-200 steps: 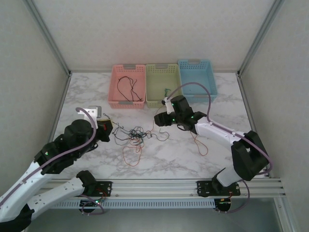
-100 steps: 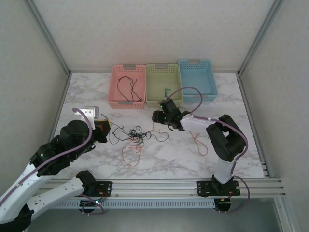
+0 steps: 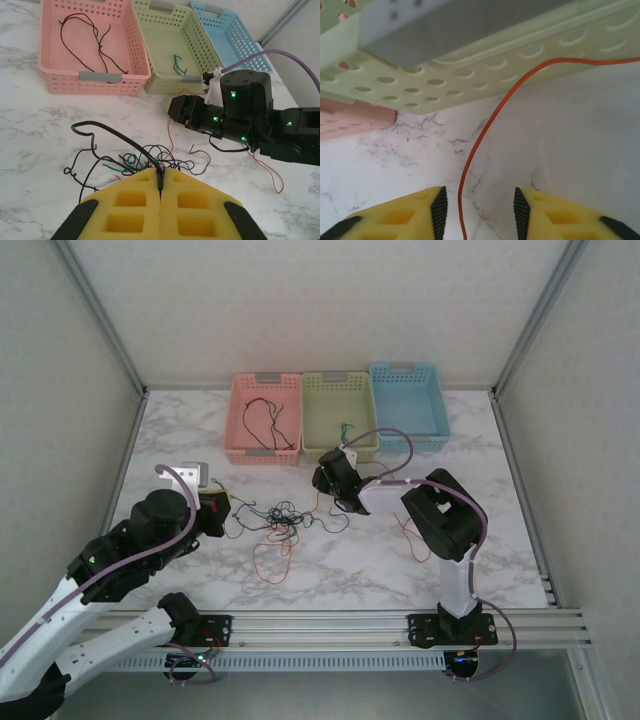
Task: Untangle the cables
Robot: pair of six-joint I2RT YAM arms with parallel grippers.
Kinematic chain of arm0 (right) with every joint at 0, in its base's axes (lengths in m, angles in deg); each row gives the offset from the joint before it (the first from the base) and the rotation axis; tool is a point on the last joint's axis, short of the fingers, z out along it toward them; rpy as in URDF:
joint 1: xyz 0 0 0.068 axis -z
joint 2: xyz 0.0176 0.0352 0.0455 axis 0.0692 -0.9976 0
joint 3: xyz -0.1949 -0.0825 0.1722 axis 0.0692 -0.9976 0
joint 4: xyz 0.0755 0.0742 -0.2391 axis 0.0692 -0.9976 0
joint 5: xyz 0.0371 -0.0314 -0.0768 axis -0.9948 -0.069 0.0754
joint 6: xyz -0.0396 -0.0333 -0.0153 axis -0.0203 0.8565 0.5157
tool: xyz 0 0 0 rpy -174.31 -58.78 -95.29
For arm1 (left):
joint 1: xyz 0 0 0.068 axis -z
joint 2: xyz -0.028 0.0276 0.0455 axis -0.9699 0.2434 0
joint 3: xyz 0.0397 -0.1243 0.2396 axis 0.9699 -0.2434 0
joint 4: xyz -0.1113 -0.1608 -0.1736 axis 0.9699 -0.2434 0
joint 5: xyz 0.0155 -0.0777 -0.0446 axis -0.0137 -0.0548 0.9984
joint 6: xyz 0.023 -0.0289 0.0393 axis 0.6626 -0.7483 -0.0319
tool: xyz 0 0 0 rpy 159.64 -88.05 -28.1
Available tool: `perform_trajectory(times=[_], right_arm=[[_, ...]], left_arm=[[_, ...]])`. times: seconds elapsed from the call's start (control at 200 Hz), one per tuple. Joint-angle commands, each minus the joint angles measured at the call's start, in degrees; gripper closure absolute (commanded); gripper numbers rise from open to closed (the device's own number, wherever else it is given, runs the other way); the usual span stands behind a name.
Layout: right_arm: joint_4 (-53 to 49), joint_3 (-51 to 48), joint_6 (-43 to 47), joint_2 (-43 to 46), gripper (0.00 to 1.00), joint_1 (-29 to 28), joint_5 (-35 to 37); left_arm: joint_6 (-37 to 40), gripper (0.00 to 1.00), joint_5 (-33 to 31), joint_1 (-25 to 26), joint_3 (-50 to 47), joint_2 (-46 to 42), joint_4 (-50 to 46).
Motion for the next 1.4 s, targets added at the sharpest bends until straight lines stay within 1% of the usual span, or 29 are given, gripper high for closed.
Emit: perform_trajectory(times=[0.0,0.135,0.26,0.35,0.445,0.596,0.721,0.826,0.916,1.016,1.096,1.236,1.326,1.366,1.396], right_arm=[[2.07,1.74,-1.4,-1.23,0.69,-0.3,2.08],[3.79,0.14,-0.98,-0.43,0.86,-0.34,1.08],[5.09,-2.7,1.59,3.11,1.0,-0.36,0.92],[5.11,-5.87,3.73,7.72,1.0,-0.29,1.76],[4.48,-10.6,4.62,13.97,1.0,1.0,2.04],[4.1,-19.38,6.11,25.05,1.0,5.53,0.68],[0.35,-24.47,9.19,35.03,1.0,12.73,-0.71],[-3.42,-27.45,10.87,43.43,1.0,21.4,-2.58],[-6.53,-28.08,12.11,47.94,1.0,29.09,-6.16],[-10.72,-27.31,13.35,50.29,1.0,34.21,-7.76],[-12.43,-27.32,12.48,51.46,1.0,37.57,-9.31],[-14.05,-27.33,11.36,51.48,1.0,40.52,-9.03],[-14.1,-27.45,10.91,50.27,1.0,41.62,-9.06],[-13.56,-27.62,10.81,49.74,1.0,41.75,-9.55],[-13.04,-27.72,10.89,49.45,1.0,41.75,-10.73]], left_arm=[[0.48,1.0,0.39,-0.4,-0.72,-0.19,0.11],[0.6,1.0,0.14,-0.4,-0.98,-0.25,0.27],[0.61,1.0,-0.67,-0.4,-0.57,-0.28,-0.25],[0.54,1.0,-2.04,-0.4,-0.06,-0.77,-1.19],[0.53,1.0,-4.62,-0.4,0.97,-1.29,-3.06],[0.27,1.0,-8.76,-0.39,3.15,-2.01,-6.94],[0.26,1.0,-12.42,-0.4,5.08,-2.64,-10.48],[0.18,1.0,-17.18,-0.4,7.44,-3.49,-14.51],[0.27,1.0,-21.39,-0.4,9.6,-4.91,-17.34],[0.19,1.0,-26.44,-0.4,12.47,-6.53,-20.13],[0.3,1.0,-30.03,-0.37,15.19,-7.91,-21.95],[2.01,1.0,-35.22,-0.36,21.7,-9.15,-24.47],[4.16,1.0,-35.69,-0.31,25.73,-9.16,-24.35],[4.99,1.0,-34.68,-0.27,26.85,-8.92,-23.79],[5.84,1.0,-32.75,-0.23,27.29,-8.65,-23.0]])
